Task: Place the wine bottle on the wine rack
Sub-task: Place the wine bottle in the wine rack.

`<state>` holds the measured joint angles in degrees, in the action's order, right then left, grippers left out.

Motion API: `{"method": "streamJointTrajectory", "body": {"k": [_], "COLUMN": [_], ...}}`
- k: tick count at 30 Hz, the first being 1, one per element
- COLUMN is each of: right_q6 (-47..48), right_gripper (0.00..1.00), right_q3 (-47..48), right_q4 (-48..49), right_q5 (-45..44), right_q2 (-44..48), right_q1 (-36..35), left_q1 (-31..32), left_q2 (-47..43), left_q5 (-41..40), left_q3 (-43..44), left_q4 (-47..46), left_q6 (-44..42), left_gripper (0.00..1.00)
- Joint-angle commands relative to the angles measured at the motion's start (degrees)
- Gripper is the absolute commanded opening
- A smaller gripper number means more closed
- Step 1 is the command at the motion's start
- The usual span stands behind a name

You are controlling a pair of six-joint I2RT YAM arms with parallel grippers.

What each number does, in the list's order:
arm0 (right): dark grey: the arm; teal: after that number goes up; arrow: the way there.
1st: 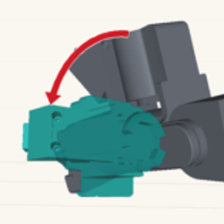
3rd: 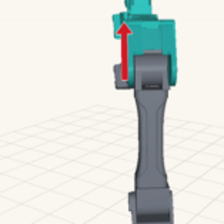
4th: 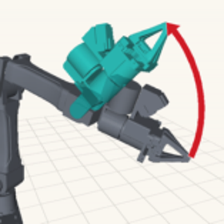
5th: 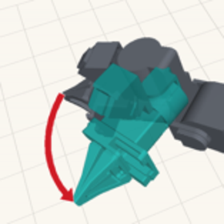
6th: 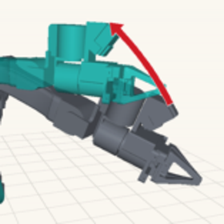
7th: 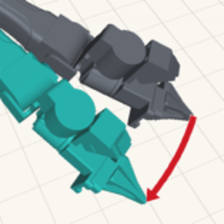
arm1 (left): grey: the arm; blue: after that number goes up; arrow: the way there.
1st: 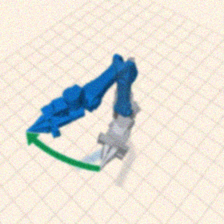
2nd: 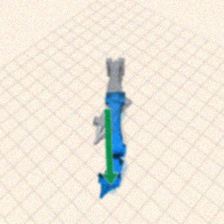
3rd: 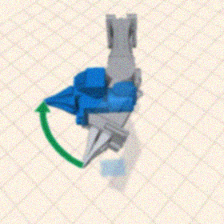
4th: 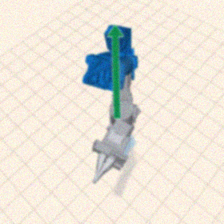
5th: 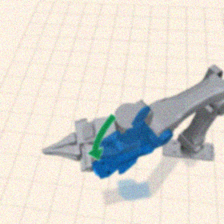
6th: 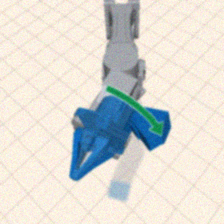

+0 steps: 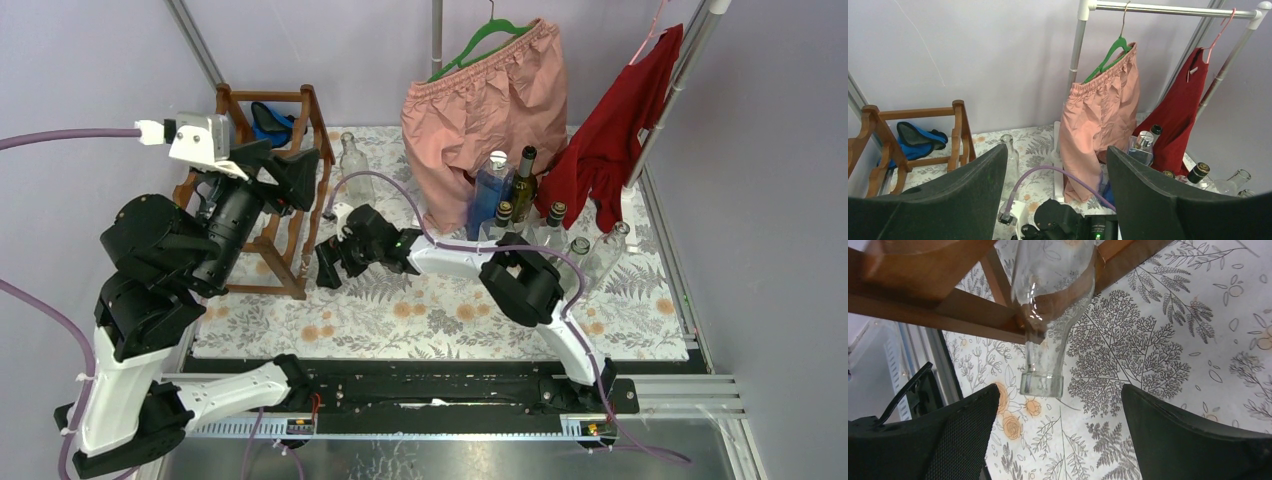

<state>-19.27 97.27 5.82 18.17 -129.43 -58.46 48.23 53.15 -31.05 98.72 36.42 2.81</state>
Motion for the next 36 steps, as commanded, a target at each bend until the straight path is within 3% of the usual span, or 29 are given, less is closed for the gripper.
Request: {"method": "streamJointTrajectory", "body": {"k": [1,5,9,19,26,33,36], "right_q6": [-0.4,-1.3,-3.4,-1.8,-2.1,-2.7,-3.6], "right_gripper": [1.00,0.96,0.79,0.59,0.61,0.28,0.18], "right_q3": [5.9,11.7,13.9,12.5,14.1,12.9,11.6], "right_q4": [3.8,2.1,2.7,1.4,0.4,2.8,6.7], "right_q5": [3.7,5.7,6.5,8.7,9.9,11.5,14.4], "right_q2": [-2.9,-7.2,-9.2,-9.1,-10.2,-9.8,-9.8], "right_q1": [0.1,0.1,0.1,0.1,0.2,1.3,2.6], "left_q1": [-0.2,-0.2,-0.2,-0.2,-0.2,-0.2,-0.2], "left_q2": [0.4,0.7,1.1,0.7,0.4,1.0,1.5], "left_q5": [-1.6,-2.2,-2.4,-2.8,-3.1,-3.1,-2.8], "left_q3": [0.9,0.7,0.6,-0.9,-1.2,-0.9,-0.2], "left_q4": [-2.4,-2.2,-2.1,-2.0,-2.0,-2.0,-1.7], "left_q6": [-1.1,-1.0,-0.4,1.7,2.5,1.8,1.8], "left_gripper": [0.79,0.80,0.80,0.80,0.79,0.79,0.79]}}
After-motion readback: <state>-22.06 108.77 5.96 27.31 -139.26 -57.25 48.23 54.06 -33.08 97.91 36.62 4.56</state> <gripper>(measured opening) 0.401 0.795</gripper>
